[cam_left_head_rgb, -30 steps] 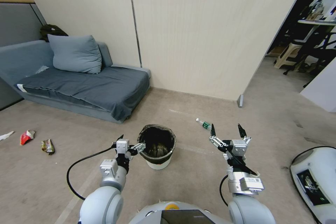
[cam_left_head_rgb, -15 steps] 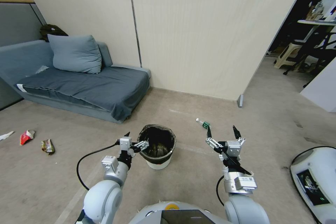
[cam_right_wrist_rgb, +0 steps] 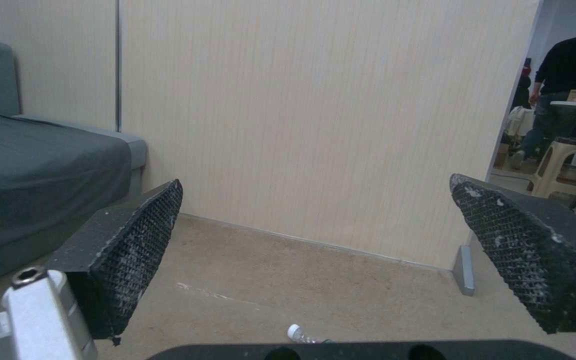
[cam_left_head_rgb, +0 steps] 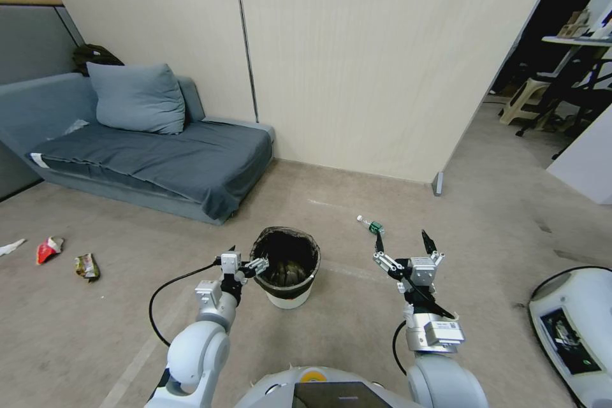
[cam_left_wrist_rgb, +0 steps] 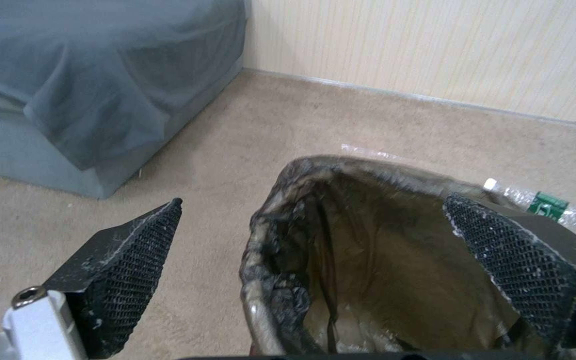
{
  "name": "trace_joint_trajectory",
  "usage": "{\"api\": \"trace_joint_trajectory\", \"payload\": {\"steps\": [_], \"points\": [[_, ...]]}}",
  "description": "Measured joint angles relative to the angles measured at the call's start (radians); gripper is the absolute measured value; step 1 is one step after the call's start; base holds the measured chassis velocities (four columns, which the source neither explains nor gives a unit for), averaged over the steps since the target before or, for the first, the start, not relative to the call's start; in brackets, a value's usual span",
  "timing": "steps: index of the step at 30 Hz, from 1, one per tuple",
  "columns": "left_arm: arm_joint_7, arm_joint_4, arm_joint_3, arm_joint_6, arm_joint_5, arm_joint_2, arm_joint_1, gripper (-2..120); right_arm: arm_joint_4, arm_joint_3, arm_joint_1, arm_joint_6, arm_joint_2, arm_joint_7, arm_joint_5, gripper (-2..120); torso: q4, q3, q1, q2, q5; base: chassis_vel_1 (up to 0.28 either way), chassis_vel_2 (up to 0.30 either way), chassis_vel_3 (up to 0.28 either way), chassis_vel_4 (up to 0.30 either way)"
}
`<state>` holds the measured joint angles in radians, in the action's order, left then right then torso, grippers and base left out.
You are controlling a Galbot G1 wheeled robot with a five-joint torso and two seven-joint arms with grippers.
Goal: Pick up the trash bin, then pick up the garbage from the floor and place it into the trash bin.
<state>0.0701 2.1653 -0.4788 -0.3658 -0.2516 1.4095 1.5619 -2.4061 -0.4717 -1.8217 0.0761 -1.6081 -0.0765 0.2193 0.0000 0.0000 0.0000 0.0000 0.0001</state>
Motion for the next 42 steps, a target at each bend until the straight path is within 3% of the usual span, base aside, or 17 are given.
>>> {"api": "trace_joint_trajectory", "payload": {"steps": [17,25,33,36,42], "points": [[0.019,-0.083,0.000,0.008,0.009,0.023,-0.027,100,0.004,-0.001,0.000,0.002,0.000,0.001,0.003,100,0.0000,0.000,0.000,0.000,-0.0001,0.000,0.000,0.000,0.000],[0.025,-0.177,-0.002,0.017,0.009,0.035,-0.048,100,0.010,0.002,-0.002,0.005,0.000,-0.001,0.006,100,0.0000,0.000,0.000,0.000,-0.0003,0.000,0.000,0.000,0.000],[0.024,-0.220,0.006,0.020,0.009,0.043,-0.061,97,0.007,-0.002,-0.004,0.005,0.000,-0.002,0.006,100,0.0000,0.000,0.000,0.000,0.0000,0.000,0.000,0.000,0.000],[0.023,-0.232,0.011,0.019,0.004,0.046,-0.063,94,0.007,-0.002,-0.005,0.005,0.000,-0.002,0.006,100,0.0000,0.000,0.000,0.000,0.0000,0.000,0.000,0.000,0.000],[0.020,-0.254,0.021,0.005,-0.013,0.055,-0.062,69,0.005,-0.001,-0.007,0.005,0.000,-0.001,0.007,100,0.0002,0.000,0.000,0.000,0.0003,0.000,0.000,0.000,0.000]]}}
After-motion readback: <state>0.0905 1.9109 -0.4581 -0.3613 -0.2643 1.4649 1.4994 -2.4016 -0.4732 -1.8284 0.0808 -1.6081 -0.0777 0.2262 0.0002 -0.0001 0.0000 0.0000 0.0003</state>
